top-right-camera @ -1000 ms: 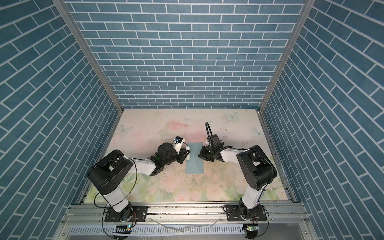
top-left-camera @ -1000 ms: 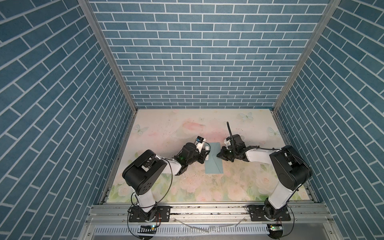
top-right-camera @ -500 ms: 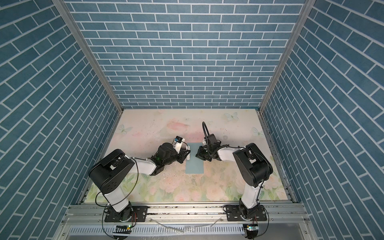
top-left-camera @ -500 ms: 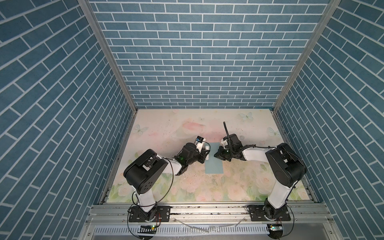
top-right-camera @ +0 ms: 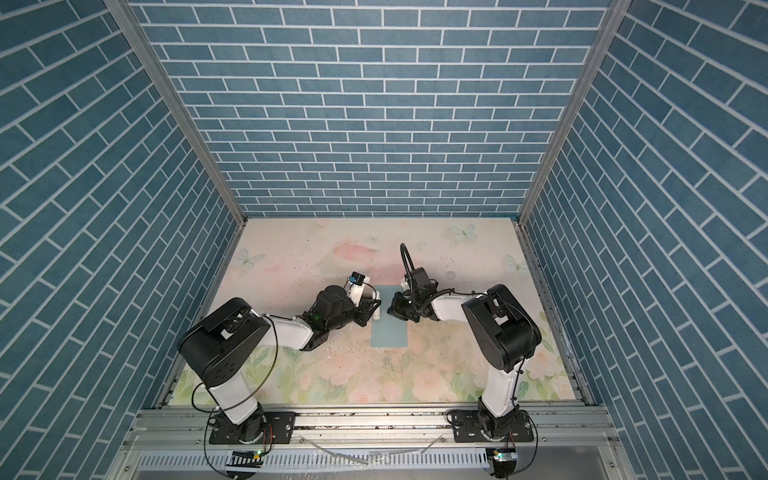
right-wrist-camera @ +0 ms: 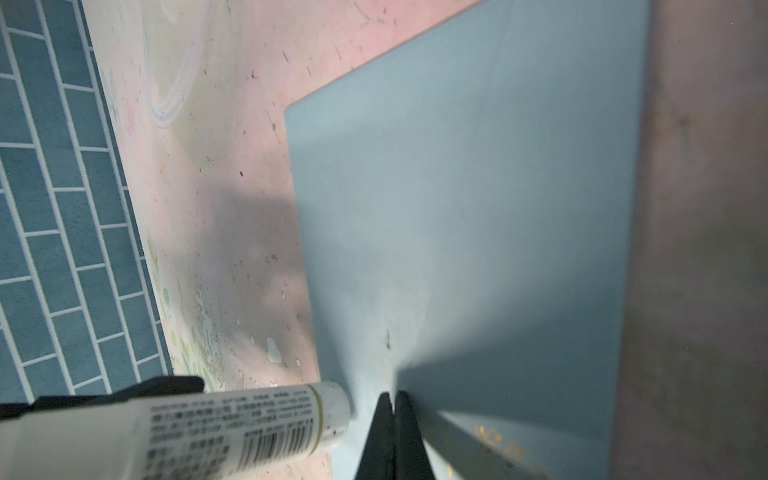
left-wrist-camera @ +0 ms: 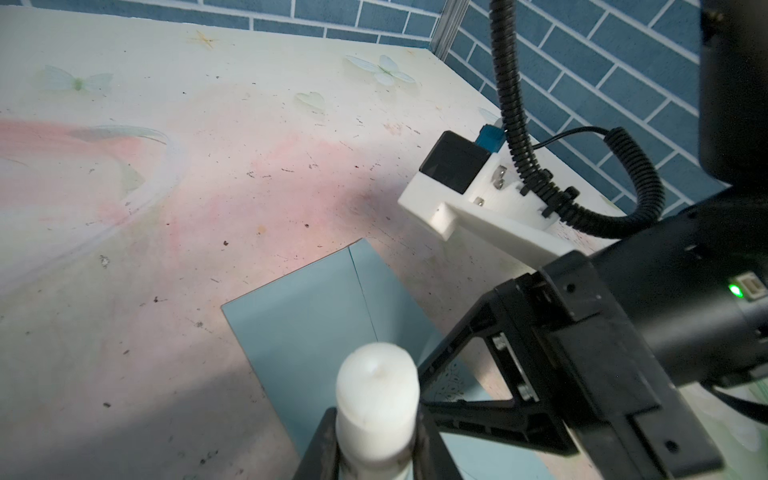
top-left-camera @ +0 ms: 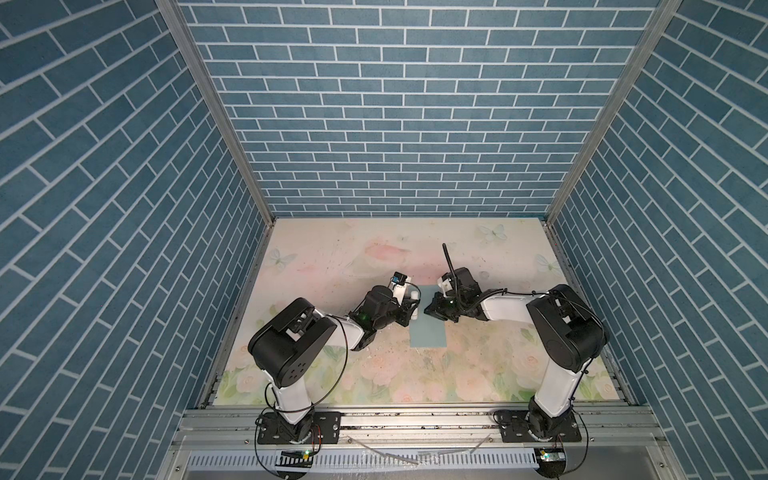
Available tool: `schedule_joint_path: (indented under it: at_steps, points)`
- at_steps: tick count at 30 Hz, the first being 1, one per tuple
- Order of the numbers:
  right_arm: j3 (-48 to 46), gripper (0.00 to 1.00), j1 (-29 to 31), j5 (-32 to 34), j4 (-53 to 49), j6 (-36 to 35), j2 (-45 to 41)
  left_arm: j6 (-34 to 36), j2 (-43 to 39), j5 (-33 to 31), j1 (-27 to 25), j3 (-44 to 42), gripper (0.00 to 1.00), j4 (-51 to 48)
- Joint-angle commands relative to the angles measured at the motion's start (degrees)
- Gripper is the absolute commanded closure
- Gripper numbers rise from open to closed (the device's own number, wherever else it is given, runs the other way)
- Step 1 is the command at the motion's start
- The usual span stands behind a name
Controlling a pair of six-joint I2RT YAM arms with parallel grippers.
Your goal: Place the letter into the envelope and seal it
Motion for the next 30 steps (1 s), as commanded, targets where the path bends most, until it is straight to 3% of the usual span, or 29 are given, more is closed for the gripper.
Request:
schedule_joint_path:
  at_steps: [1,30]
  points:
    - [0.09,1.00,0.71,1.24,-5.81,0.35,0.23,-0.23,1.42,-0.53,-0.24,0.53,1.00,-1.07]
    - [-4.91,1.00,0.68,0.59,-13.33,-3.90,-5.29,-0.63,2.25,-0.91,-0.24,1.67,1.00,-2.08]
